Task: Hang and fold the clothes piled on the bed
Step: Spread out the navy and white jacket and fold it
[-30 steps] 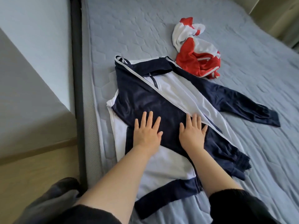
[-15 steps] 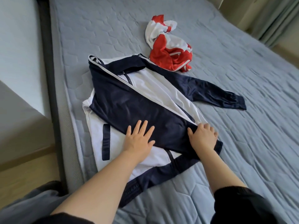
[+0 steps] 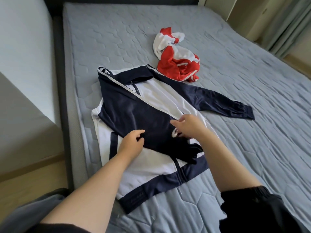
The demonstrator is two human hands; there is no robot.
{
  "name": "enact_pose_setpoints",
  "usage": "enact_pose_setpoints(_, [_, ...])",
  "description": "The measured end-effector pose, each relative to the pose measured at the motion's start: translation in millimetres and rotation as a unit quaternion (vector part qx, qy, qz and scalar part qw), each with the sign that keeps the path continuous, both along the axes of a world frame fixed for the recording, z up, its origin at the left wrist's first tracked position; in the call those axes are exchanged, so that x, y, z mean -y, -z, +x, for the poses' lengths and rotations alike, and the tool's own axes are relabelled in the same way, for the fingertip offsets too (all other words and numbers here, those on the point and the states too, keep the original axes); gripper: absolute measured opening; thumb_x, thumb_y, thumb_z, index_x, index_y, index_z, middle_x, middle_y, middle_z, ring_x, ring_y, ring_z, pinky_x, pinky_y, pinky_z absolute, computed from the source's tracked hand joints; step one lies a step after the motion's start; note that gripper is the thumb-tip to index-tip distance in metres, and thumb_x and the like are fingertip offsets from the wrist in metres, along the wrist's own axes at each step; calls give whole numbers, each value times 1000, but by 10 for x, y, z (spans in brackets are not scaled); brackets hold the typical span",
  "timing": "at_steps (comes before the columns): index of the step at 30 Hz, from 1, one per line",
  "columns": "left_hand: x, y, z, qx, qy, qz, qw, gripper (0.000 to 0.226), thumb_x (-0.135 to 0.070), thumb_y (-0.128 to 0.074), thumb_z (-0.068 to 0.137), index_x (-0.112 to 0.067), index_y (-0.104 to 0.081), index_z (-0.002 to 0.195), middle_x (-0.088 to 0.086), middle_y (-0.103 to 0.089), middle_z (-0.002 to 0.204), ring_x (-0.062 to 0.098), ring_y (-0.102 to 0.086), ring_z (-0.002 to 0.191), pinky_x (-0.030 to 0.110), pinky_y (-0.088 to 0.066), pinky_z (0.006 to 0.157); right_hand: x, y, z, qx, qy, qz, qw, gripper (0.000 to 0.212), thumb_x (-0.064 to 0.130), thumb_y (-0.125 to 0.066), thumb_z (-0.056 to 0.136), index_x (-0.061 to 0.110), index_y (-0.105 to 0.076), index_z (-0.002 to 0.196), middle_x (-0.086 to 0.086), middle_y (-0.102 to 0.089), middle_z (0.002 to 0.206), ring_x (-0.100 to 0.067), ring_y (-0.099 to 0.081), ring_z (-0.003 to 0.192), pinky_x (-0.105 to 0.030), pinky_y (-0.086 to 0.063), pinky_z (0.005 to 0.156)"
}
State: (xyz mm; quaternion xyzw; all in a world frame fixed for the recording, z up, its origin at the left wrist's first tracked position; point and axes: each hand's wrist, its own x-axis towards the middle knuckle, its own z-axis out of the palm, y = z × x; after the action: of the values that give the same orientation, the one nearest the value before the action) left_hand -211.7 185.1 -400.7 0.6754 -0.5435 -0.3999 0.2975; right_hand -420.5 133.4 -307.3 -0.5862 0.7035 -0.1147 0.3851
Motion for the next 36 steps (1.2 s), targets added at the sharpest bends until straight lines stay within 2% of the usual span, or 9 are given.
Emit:
enact_pose_setpoints(2, [59, -118, -3, -172, -95, 72, 978, 25, -18, -46, 97, -17, -62, 115, 5, -67, 109, 12, -61, 88, 22, -45, 72, -39, -39, 155, 227, 23, 79, 970, 26, 37, -55, 94, 11, -59, 95, -10, -65, 97, -23, -72, 68, -30, -56, 53])
enact_pose_setpoints(5, [64, -225, -40, -304, -128, 187, 925, 21, -30, -44, 99, -16, -59, 105, 8, -67, 88, 18, -65, 74, 27, -50, 59, -65, 139, 166, 194, 89, 8, 977, 17, 23, -51, 95, 10, -62, 92, -11, -67, 97, -26, -71, 75, -38, -58, 64])
enact_pose_setpoints(9, [16, -195, -177, -227, -50, 227, 946, 23, -36, -59, 90, -16, -61, 102, 6, -66, 93, 15, -63, 68, 24, -53, 54, -168, 431, -42, 17, 165, -115, 979, 15, 20, -51, 88, 16, -60, 99, 4, -63, 85, -22, -62, 84, -30, -44, 71])
enact_pose_setpoints(12, [-53, -153, -297, -107, 34, 196, 974, 25, -20, -71, 79, -22, -61, 102, 2, -64, 91, 13, -60, 70, 19, -47, 44, -243, 601, -66, 69, 177, -21, 981, 38, 30, -56, 90, 12, -52, 123, 2, -59, 92, -14, -57, 81, -28, -42, 72])
enact_pose_setpoints(18, [5, -307, 41, 56, 138, 230, 962, 14, -1, -58, 74, -15, -56, 72, 4, -51, 66, 20, -45, 60, 22, -37, 53, -240, 749, 26, 101, 152, -14, 983, 12, 20, -68, 83, 11, -60, 80, -3, -60, 74, -16, -58, 64, -19, -44, 51])
enact_pose_setpoints(21, [-2, -413, 288, 163, 197, 276, 927, 14, -5, -56, 76, -16, -52, 67, 1, -44, 58, 18, -41, 52, 17, -35, 41, -259, 804, 132, 30, 130, -17, 991, 24, 24, -68, 84, 12, -57, 101, -2, -59, 85, -20, -58, 75, -28, -47, 68])
enact_pose_setpoints(26, [-7, -320, 239, 120, 213, 254, 936, 6, -16, -62, 82, -11, -62, 78, 5, -48, 69, 21, -42, 62, 24, -40, 58, -409, 844, 347, -30, 52, -267, 962, 46, 22, -54, 91, 9, -42, 133, -6, -48, 131, -24, -45, 120, -32, -38, 98])
enact_pose_setpoints(30, [3, -263, 284, 113, 213, 263, 934, 26, -12, -66, 82, -15, -48, 64, 3, -42, 63, 17, -38, 56, 25, -39, 60, -455, 1024, 326, -195, -154, -157, 956, 60, 42, -34, 100, 16, -18, 151, -1, -10, 160, -20, -4, 147, -44, -3, 118])
enact_pose_setpoints(36, [22, -308, 339, 132, 216, 265, 931, 30, -15, -68, 83, -17, -45, 64, 1, -41, 61, 15, -40, 53, 21, -40, 54, -471, 1102, 361, -209, -130, -206, 947, 65, 50, -32, 97, 19, -17, 152, -1, -1, 161, -17, 10, 147, -42, 11, 116])
